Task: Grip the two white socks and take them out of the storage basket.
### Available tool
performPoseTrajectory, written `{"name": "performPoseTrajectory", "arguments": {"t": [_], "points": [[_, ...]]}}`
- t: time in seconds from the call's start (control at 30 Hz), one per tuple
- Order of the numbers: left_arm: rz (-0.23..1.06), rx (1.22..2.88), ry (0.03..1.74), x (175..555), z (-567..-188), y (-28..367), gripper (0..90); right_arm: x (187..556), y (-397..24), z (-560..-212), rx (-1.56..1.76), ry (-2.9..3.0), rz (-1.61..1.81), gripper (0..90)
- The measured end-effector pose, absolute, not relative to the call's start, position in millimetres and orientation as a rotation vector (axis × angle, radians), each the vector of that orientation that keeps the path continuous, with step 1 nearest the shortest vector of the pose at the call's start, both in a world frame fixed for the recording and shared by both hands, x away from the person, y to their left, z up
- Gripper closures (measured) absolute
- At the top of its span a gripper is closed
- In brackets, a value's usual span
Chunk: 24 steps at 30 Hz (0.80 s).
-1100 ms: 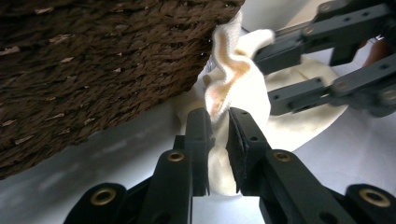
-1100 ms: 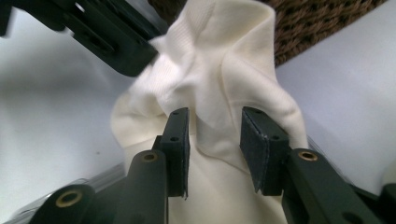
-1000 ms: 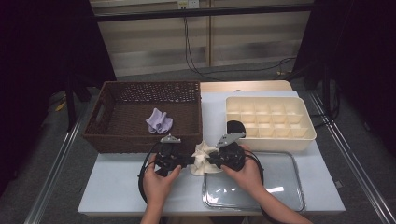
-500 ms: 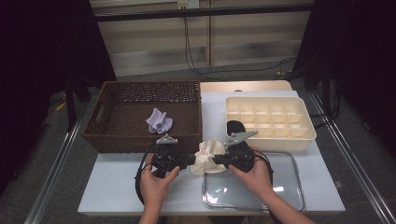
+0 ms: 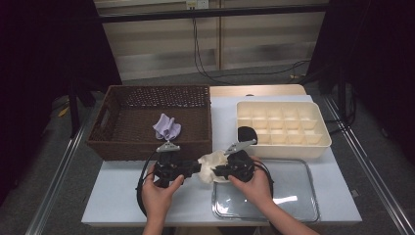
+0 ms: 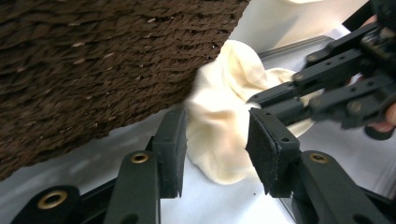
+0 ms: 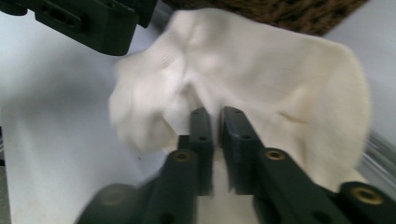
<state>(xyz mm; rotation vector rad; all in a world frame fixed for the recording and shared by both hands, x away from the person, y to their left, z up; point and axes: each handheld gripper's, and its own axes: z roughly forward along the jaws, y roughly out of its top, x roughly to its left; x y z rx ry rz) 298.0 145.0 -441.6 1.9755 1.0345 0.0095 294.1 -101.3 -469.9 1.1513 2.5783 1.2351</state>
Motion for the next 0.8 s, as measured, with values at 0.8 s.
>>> {"name": "performPoseTrajectory", "arguments": {"t": [0.8], "points": [[0.000, 2.169, 1.050, 297, -468, 129, 85.0, 310, -138, -464, 1.227, 2.461, 1.288, 86.4]]}}
